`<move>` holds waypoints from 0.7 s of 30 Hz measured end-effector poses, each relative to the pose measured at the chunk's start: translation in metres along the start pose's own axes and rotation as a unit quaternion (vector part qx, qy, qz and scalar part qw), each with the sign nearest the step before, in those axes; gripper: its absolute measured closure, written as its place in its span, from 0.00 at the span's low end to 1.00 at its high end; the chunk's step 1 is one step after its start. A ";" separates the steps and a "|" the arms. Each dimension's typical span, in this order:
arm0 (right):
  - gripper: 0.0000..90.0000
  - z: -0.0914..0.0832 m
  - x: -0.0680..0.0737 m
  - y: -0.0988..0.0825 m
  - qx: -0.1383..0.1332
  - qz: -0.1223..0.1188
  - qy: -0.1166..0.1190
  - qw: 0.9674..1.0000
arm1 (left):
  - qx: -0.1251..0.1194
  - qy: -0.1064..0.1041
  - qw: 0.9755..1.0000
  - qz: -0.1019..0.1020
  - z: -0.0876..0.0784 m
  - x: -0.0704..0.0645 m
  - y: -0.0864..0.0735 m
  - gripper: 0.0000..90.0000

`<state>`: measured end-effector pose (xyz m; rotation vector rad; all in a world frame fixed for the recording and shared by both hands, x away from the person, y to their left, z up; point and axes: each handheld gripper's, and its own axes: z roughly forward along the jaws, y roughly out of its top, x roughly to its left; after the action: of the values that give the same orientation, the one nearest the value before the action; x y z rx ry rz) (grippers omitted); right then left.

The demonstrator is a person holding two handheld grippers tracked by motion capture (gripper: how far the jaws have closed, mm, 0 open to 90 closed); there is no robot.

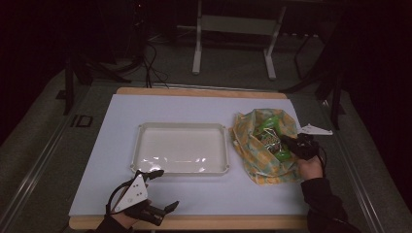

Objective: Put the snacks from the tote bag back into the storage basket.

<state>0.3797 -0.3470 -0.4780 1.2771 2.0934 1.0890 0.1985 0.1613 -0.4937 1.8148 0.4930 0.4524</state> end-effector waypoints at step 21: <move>0.99 -0.042 -0.015 0.008 -0.064 0.046 -0.022 0.997 | -0.001 0.003 1.000 0.000 0.000 0.000 0.000 0.00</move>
<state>0.3608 -0.3743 -0.4469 1.3343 1.9161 1.2034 0.1990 0.1612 -0.4937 1.8123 0.4959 0.4584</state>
